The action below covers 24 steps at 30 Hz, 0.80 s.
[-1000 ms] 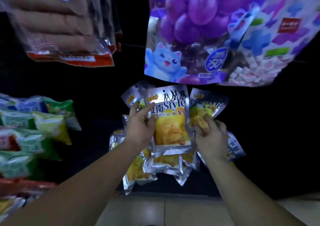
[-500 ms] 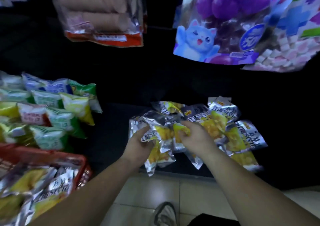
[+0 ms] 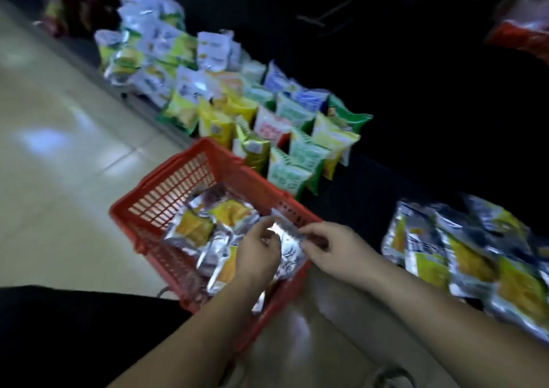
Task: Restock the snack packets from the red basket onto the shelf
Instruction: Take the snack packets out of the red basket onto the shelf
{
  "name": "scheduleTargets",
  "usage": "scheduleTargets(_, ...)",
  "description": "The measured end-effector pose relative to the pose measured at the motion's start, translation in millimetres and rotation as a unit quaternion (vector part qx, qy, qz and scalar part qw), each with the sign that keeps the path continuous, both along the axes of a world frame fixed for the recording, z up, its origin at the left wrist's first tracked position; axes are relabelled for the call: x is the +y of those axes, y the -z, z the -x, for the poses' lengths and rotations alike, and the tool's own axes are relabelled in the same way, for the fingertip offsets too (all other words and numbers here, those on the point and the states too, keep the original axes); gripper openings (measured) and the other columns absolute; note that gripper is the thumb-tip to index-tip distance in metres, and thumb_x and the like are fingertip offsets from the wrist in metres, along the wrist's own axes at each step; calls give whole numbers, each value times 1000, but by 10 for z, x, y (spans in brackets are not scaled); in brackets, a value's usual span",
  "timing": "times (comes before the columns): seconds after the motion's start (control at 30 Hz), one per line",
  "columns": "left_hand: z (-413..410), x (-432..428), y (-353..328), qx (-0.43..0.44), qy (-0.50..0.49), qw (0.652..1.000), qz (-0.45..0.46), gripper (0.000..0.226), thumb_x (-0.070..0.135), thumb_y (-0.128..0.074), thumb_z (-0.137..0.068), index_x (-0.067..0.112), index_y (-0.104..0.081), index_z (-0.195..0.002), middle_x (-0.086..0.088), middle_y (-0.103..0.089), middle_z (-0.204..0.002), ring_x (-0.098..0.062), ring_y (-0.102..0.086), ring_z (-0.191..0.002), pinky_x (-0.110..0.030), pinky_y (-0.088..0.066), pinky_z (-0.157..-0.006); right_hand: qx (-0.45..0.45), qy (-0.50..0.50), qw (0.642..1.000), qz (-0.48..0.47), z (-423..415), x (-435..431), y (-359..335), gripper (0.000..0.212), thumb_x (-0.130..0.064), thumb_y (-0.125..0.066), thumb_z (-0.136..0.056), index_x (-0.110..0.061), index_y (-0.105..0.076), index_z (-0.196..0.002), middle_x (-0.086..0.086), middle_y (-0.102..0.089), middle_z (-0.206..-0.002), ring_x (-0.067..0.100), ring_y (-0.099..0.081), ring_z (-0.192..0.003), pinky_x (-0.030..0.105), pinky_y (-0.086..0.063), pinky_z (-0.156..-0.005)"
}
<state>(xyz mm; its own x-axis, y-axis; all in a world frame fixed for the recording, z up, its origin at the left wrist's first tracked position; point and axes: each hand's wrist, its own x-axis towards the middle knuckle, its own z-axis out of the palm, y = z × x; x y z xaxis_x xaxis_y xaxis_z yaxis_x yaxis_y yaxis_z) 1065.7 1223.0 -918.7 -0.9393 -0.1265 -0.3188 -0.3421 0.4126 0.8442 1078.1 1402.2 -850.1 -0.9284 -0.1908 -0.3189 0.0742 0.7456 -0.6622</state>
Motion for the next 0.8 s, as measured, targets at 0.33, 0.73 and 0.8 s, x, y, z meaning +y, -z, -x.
scheduleTargets(0.33,285,-979,944,-222,101,946,214,77,41,-74,-79,38,-44,-150,-14,-51,-145,-26,-61,-120,-30,-49,-103,-142,-78,978,-132,943,-782,1133,65,-43,-62,-95,-28,-38,-154,11,-36,-159,28,-39,-143,35,-38,-113)
scheduleTargets(0.73,346,-934,1476,-180,65,949,250,87,47,-78,-75,45,-31,-147,-7,-61,-130,-30,-61,-114,-42,-53,-96,-12,-13,983,-182,730,-1017,1619,41,-24,-66,-87,-15,-59,-127,12,-27,-146,38,-38,-128,43,-42,-105)
scheduleTargets(0.8,316,-972,1462,-166,41,954,248,83,42,-76,-79,43,-33,-150,-4,-65,-128,-27,-64,-112,-41,-54,-95,20,37,983,-178,672,-1080,1565,39,-22,-66,-86,-15,-61,-124,12,-31,-140,39,-42,-121,45,-46,-97)
